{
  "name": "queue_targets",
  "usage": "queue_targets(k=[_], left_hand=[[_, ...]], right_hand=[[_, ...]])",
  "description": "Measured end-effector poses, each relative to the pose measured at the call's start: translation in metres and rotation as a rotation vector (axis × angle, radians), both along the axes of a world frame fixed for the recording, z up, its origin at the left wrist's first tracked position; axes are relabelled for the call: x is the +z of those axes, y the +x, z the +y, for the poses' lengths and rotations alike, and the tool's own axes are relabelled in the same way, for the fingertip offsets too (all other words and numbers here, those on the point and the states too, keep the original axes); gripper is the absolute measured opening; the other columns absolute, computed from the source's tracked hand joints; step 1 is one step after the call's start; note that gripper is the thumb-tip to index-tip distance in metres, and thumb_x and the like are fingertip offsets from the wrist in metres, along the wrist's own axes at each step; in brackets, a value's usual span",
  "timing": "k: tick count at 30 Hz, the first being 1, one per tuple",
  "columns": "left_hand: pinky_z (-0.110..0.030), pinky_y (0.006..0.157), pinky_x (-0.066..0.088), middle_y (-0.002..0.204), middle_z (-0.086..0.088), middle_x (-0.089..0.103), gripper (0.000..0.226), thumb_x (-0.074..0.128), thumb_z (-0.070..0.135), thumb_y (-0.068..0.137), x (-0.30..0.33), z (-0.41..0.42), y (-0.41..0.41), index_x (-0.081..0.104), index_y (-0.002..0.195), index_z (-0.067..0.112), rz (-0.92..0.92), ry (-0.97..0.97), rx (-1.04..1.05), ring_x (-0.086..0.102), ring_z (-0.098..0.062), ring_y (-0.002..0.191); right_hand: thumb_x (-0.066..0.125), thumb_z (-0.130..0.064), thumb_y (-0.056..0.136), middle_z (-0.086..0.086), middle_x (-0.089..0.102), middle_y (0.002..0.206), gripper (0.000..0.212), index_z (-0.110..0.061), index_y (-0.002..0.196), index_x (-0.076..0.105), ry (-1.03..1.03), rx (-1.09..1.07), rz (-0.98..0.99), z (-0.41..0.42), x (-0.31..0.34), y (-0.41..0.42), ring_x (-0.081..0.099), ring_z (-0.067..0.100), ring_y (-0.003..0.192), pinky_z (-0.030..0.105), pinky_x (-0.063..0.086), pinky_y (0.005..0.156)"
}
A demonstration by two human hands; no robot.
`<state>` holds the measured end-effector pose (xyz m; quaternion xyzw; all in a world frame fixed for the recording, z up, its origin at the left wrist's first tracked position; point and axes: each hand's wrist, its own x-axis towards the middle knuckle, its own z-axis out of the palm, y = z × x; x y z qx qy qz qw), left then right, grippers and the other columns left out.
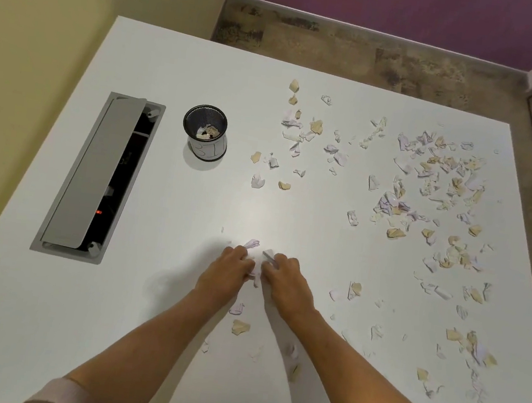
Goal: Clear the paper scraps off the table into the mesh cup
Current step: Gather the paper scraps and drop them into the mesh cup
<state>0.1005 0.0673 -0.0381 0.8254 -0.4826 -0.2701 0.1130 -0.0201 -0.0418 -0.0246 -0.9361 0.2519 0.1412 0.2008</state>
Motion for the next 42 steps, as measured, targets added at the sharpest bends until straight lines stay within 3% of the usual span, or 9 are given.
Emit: queue_targets(k=[6, 12, 14, 18, 24, 29, 35, 37, 42], left_hand=[[-0.029, 0.084, 0.046, 0.108, 0.002, 0.06, 0.019, 0.051, 0.018, 0.099, -0.006, 0.0, -0.001, 0.069, 0.105, 0.017, -0.039, -0.068, -0.021, 0.052, -0.018, 0.104], [-0.032, 0.073, 0.048, 0.084, -0.003, 0.069, 0.015, 0.063, 0.018, 0.091, -0.003, -0.005, 0.001, 0.073, 0.084, 0.009, 0.143, -0.132, 0.248, 0.06, -0.019, 0.08], [-0.023, 0.069, 0.049, 0.077, 0.0, 0.071, 0.01, 0.069, 0.013, 0.087, 0.0, -0.005, 0.005, 0.076, 0.081, 0.01, 0.268, -0.177, 0.4, 0.063, -0.012, 0.073], [-0.004, 0.057, 0.041, 0.065, 0.013, 0.068, 0.007, 0.075, 0.014, 0.081, 0.012, -0.005, 0.017, 0.077, 0.077, 0.018, 0.409, -0.24, 0.606, 0.059, 0.008, 0.059], [-0.02, 0.062, 0.051, 0.07, -0.005, 0.071, 0.007, 0.076, 0.015, 0.078, 0.033, -0.015, 0.043, 0.074, 0.071, 0.014, 0.52, -0.326, 0.783, 0.061, -0.008, 0.061], [-0.022, 0.07, 0.058, 0.076, 0.004, 0.076, 0.011, 0.078, 0.009, 0.078, 0.064, -0.035, 0.11, 0.076, 0.086, 0.016, 0.648, -0.552, 1.002, 0.072, -0.012, 0.071], [-0.011, 0.06, 0.05, 0.078, 0.0, 0.073, 0.012, 0.079, 0.015, 0.079, 0.09, -0.065, 0.173, 0.074, 0.089, 0.011, 0.466, -0.571, 1.007, 0.068, -0.002, 0.061], [-0.018, 0.065, 0.053, 0.078, -0.001, 0.073, 0.012, 0.079, 0.019, 0.079, 0.098, -0.074, 0.198, 0.074, 0.087, 0.012, 0.366, -0.55, 1.001, 0.067, -0.009, 0.067], [-0.037, 0.078, 0.059, 0.079, -0.006, 0.071, 0.007, 0.077, 0.013, 0.081, 0.102, -0.092, 0.234, 0.073, 0.087, 0.012, 0.311, -0.463, 0.908, 0.069, -0.022, 0.072]], right_hand=[[0.047, -0.023, 0.1, 0.002, 0.059, 0.119, 0.028, -0.01, 0.121, 0.061, 0.007, 0.038, -0.097, 0.002, -0.013, -0.008, 0.048, 0.019, 0.11, 0.026, 0.048, 0.078], [0.048, -0.009, 0.09, 0.002, 0.053, 0.064, 0.027, -0.012, 0.063, 0.053, 0.158, -0.239, -0.295, -0.005, -0.005, 0.0, 0.046, 0.019, 0.065, 0.024, 0.033, 0.053], [0.057, -0.001, 0.086, 0.004, 0.066, 0.066, 0.02, -0.005, 0.069, 0.068, 0.277, -0.388, -0.36, -0.01, -0.002, 0.004, 0.056, 0.021, 0.061, 0.027, 0.045, 0.057], [0.064, -0.005, 0.085, -0.013, 0.073, 0.077, 0.019, -0.019, 0.087, 0.078, 0.542, -0.657, -0.38, -0.019, 0.008, 0.021, 0.066, 0.003, 0.072, 0.01, 0.047, 0.066], [0.072, -0.01, 0.08, -0.007, 0.076, 0.082, 0.014, -0.023, 0.081, 0.078, 0.826, -0.802, -0.469, -0.029, 0.032, 0.049, 0.071, 0.01, 0.078, 0.021, 0.056, 0.071], [0.071, 0.003, 0.081, 0.006, 0.076, 0.079, 0.015, -0.012, 0.082, 0.074, 1.102, -0.832, -0.61, -0.046, 0.065, 0.122, 0.073, 0.021, 0.073, 0.026, 0.058, 0.067], [0.068, 0.006, 0.083, 0.007, 0.072, 0.075, 0.016, -0.01, 0.082, 0.07, 1.1, -0.8, -0.624, -0.068, 0.084, 0.179, 0.072, 0.013, 0.063, 0.015, 0.05, 0.053], [0.068, 0.005, 0.083, 0.009, 0.072, 0.077, 0.013, -0.008, 0.085, 0.07, 1.09, -0.785, -0.621, -0.073, 0.086, 0.193, 0.072, 0.011, 0.062, 0.012, 0.046, 0.046], [0.069, 0.007, 0.081, 0.008, 0.073, 0.075, 0.016, -0.009, 0.082, 0.071, 1.082, -0.802, -0.627, -0.081, 0.08, 0.212, 0.073, 0.017, 0.068, 0.02, 0.055, 0.064]])
